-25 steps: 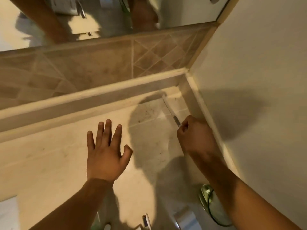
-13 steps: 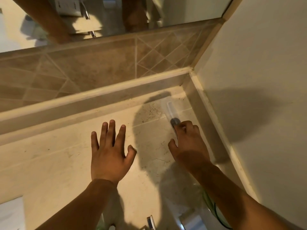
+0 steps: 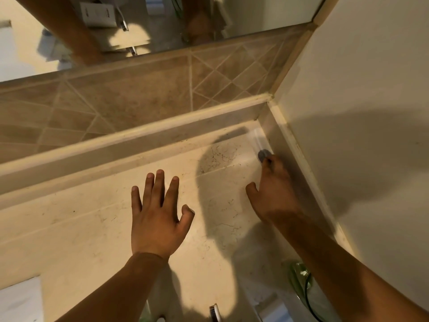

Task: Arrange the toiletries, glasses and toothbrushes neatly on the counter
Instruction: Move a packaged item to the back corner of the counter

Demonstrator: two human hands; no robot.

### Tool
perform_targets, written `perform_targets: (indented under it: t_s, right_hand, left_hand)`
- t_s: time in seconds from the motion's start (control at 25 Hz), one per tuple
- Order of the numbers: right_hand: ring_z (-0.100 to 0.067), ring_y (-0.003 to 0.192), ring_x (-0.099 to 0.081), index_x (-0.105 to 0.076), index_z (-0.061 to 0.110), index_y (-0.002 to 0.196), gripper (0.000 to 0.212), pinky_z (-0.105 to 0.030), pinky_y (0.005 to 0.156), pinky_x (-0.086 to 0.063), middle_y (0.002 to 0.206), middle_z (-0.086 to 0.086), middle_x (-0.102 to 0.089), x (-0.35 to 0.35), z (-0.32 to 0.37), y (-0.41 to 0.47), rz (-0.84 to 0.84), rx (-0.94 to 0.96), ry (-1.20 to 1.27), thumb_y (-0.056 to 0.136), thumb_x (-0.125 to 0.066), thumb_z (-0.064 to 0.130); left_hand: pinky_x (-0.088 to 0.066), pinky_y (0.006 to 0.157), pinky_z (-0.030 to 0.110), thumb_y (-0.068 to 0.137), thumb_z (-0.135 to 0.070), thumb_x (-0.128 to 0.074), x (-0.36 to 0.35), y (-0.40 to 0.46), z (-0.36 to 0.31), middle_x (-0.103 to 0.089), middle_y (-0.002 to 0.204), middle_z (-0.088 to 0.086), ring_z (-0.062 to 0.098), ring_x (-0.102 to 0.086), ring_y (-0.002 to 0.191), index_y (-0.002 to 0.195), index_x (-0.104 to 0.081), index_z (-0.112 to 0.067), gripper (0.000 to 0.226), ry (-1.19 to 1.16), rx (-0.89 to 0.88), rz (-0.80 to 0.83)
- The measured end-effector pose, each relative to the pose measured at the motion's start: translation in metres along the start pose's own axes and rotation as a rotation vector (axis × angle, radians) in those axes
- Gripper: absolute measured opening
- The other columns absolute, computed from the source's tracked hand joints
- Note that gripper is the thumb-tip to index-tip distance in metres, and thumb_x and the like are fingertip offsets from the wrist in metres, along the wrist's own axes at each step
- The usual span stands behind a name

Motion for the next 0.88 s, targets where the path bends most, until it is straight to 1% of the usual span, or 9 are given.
perform_targets:
  t_s: [0.12, 0.32, 0.56, 0.68, 0.8, 0.88]
  right_hand:
    - [-0.024, 0.141, -0.034, -0.021, 0.016, 0.157, 0.073, -0.040, 0.114, -0.039, 0.157, 0.002, -0.019, 0.001, 0.000, 0.007, -0.019, -0.012, -0.063, 0.097, -0.054, 0.039]
    - [-0.026, 0.143, -0.028, -0.026, 0.011, 0.155, 0.072, -0.043, 0.115, -0.038, 0.155, -0.004, -0.023, 0.001, 0.002, 0.012, -0.035, -0.017, -0.119, 0.096, -0.053, 0.043]
    - [-0.028, 0.141, -0.026, -0.025, 0.010, 0.156, 0.074, -0.045, 0.117, -0.033, 0.154, -0.008, -0.025, 0.006, 0.007, 0.008, -0.056, 0.029, -0.114, 0.095, -0.054, 0.040]
    - [-0.030, 0.142, -0.028, -0.026, 0.015, 0.155, 0.071, -0.044, 0.115, -0.034, 0.155, -0.007, -0.026, 0.012, 0.013, 0.000, -0.051, 0.045, -0.060, 0.095, -0.056, 0.038]
    - [-0.028, 0.136, -0.040, -0.046, 0.016, 0.141, 0.053, -0.042, 0.112, -0.041, 0.150, -0.008, -0.032, 0.017, 0.028, -0.023, -0.057, 0.102, 0.021, 0.093, -0.059, 0.034]
    - [-0.026, 0.128, -0.050, -0.058, 0.013, 0.131, 0.042, -0.041, 0.110, -0.044, 0.142, -0.007, -0.042, 0.009, 0.046, -0.052, 0.015, 0.194, 0.112, 0.092, -0.060, 0.030]
  left_hand:
    - [-0.002, 0.127, 0.054, 0.093, -0.051, -0.040, 0.000, 0.000, 0.000, -0.021, 0.169, 0.008, 0.022, -0.004, 0.160, 0.156, -0.035, -0.026, 0.068, 0.005, -0.002, -0.007]
    - [-0.001, 0.127, 0.054, 0.093, -0.051, -0.040, 0.000, 0.000, 0.000, -0.020, 0.170, 0.008, 0.022, -0.003, 0.160, 0.157, -0.035, -0.026, 0.069, 0.001, -0.003, -0.004]
    - [-0.001, 0.127, 0.055, 0.093, -0.052, -0.039, 0.001, 0.000, -0.001, -0.016, 0.171, 0.008, 0.023, -0.001, 0.160, 0.158, -0.033, -0.026, 0.070, -0.003, 0.010, 0.045]
    - [-0.001, 0.127, 0.055, 0.093, -0.051, -0.041, 0.003, 0.000, -0.002, -0.016, 0.171, 0.008, 0.023, -0.001, 0.160, 0.159, -0.032, -0.027, 0.070, -0.021, 0.021, 0.060]
    - [-0.004, 0.126, 0.057, 0.093, -0.051, -0.042, 0.006, 0.003, -0.004, -0.018, 0.171, 0.009, 0.026, -0.005, 0.159, 0.158, -0.034, -0.025, 0.071, -0.030, 0.023, 0.063]
    - [-0.004, 0.126, 0.057, 0.093, -0.052, -0.041, 0.007, 0.001, -0.003, -0.018, 0.171, 0.009, 0.027, -0.007, 0.159, 0.159, -0.033, -0.025, 0.071, -0.017, 0.024, 0.070]
Point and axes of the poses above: each hand's wrist, its own y-axis towards the middle knuckle, its own x-axis out of the back of the hand, z = x × y, the point moved 10 cm from there along y, towards the middle knuckle
